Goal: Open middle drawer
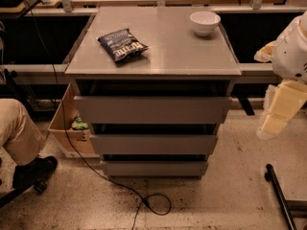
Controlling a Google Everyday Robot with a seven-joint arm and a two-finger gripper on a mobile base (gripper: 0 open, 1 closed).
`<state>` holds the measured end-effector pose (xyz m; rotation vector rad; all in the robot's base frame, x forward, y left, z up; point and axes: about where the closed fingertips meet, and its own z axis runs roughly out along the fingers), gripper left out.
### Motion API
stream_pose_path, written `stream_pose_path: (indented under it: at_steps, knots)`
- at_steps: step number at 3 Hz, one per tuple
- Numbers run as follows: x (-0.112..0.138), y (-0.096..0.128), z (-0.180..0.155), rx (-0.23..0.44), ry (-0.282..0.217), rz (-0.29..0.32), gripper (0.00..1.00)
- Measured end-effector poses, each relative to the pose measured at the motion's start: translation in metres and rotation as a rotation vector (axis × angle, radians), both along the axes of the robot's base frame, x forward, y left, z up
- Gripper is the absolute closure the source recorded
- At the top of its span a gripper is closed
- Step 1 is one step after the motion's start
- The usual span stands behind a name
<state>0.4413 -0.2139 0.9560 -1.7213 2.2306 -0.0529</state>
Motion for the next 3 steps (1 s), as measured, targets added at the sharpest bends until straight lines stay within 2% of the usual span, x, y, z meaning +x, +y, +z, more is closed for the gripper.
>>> stream_pose_path:
  at_steps: [1,3]
  knots:
    - [-0.006,0.014,-0.047,0.069,0.026,0.03,0.0]
    - [-0.039,0.046,-0.19,0.196,0.16,0.054,0.0]
